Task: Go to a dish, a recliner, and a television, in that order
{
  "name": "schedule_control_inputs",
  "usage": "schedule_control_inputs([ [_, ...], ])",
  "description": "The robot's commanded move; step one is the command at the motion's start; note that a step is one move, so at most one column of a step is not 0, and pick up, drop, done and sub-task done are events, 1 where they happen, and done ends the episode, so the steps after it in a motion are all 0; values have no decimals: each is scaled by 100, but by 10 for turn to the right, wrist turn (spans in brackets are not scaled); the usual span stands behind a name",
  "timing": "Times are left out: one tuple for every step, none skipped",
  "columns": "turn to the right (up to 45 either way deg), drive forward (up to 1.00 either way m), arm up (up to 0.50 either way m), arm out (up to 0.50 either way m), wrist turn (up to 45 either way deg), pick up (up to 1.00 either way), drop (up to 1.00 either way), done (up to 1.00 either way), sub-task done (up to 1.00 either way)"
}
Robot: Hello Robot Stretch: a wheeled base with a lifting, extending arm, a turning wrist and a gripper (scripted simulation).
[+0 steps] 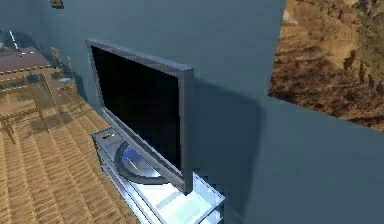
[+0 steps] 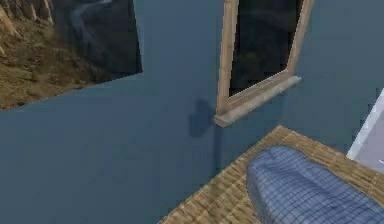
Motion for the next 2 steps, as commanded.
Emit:
schedule_control_inputs([
  [-150, 0, 0, 0, 0, 0, 0, 0, 0],
  [0, 0, 0, 0, 0, 0, 0, 100, 0],
])
